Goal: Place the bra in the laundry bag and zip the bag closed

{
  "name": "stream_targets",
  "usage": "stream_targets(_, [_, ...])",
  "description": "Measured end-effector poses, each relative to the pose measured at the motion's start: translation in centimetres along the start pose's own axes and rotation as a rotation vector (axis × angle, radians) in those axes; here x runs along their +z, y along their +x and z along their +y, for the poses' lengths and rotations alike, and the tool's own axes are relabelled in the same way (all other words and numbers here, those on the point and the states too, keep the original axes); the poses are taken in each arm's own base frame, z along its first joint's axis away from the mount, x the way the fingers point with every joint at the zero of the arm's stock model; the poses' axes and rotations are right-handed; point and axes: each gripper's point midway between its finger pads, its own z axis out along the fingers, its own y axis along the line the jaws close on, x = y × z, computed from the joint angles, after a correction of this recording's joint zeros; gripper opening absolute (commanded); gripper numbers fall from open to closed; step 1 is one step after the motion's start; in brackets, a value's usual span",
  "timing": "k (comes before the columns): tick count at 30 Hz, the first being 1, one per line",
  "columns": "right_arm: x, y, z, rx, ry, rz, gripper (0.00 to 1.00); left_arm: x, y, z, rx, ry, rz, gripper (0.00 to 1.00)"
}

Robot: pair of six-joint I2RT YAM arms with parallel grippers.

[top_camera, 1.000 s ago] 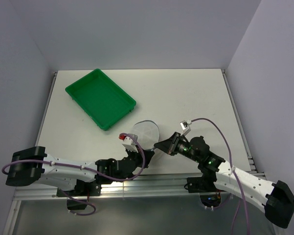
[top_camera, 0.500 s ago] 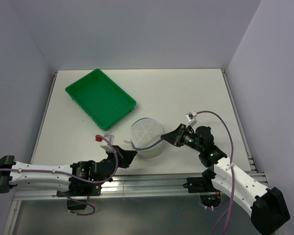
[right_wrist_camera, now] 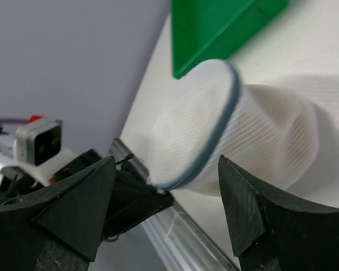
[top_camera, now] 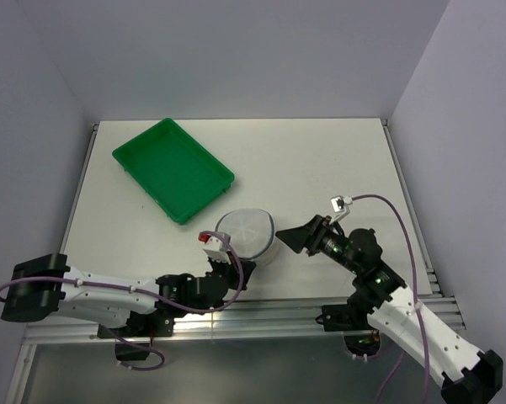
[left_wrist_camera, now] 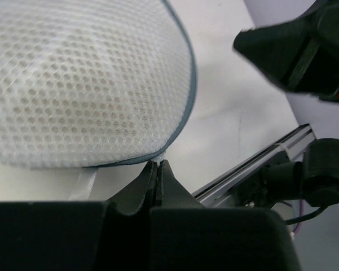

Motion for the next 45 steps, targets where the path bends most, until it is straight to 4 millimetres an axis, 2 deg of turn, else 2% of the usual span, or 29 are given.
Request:
stream_targets(3, [-1.1, 0.8, 0.7, 0.017, -0.036, -0.028, 0.79, 0.9, -0.2, -2.3, 0.000, 0.038, -0.009, 0.00])
stream_targets(5, [-1.2, 1.9, 0.0, 0.040, -0.021, -0.003, 0.78, 1.4, -0.4, -3.7, -0.001, 0.061, -0.013, 0.00])
stream_targets(8, [-1.1, 3.6, -1.1, 0.061, 0.022, 0.055, 0.70, 1.8, -0.3, -5.0, -0.001, 0.089, -0.008, 0.00])
stream_targets(14, [-0.5, 4.7, -1.5, 0.070, 0.044, 0.104, 0.52, 1.9, 0.2, -5.3, 0.006, 0.102, 0.008, 0.00])
stream_targets(15, [-0.4, 4.7, -1.5, 0.072, 0.041, 0.104, 0.44, 1.9, 0.2, -5.3, 0.006, 0.103, 0.009, 0.00])
stream_targets(17, [-0.2, 4.6, -1.4, 0.078, 0.037, 0.102, 0.41, 1.9, 0.2, -5.3, 0.006, 0.105, 0.011, 0.00])
stream_targets(18, [-0.1, 4.6, -1.3, 0.082, 0.036, 0.101, 0.27, 1.9, 0.2, -5.3, 0.006, 0.106, 0.013, 0.00])
stream_targets(19, [0.0, 4.5, -1.3, 0.083, 0.035, 0.100, 0.19, 1.9, 0.3, -5.3, 0.006, 0.107, 0.014, 0.00])
stream_targets(22, [0.2, 4.5, -1.1, 0.094, 0.031, 0.098, 0.00, 1.9, 0.3, -5.3, 0.009, 0.107, 0.016, 0.00])
stream_targets(29, [0.5, 4.0, -1.6, 0.062, 0.063, 0.087, 0.00, 1.1, -0.1, -4.3, 0.023, 0.084, 0.025, 0.00])
stream_targets(33, [0.9, 2.7, -2.2, 0.054, 0.083, 0.070, 0.00, -0.5, -1.1, -2.4, -0.013, 0.059, 0.023, 0.00])
stream_targets(39, [1.1, 3.3, -1.9, 0.066, 0.048, 0.145, 0.00, -2.8, -2.5, -0.3, -0.144, 0.050, 0.012, 0.00])
stream_targets(45, [1.2, 3.6, -1.5, 0.068, 0.022, 0.173, 0.00, -3.1, -2.5, 0.5, -0.167, 0.033, 0.010, 0.00])
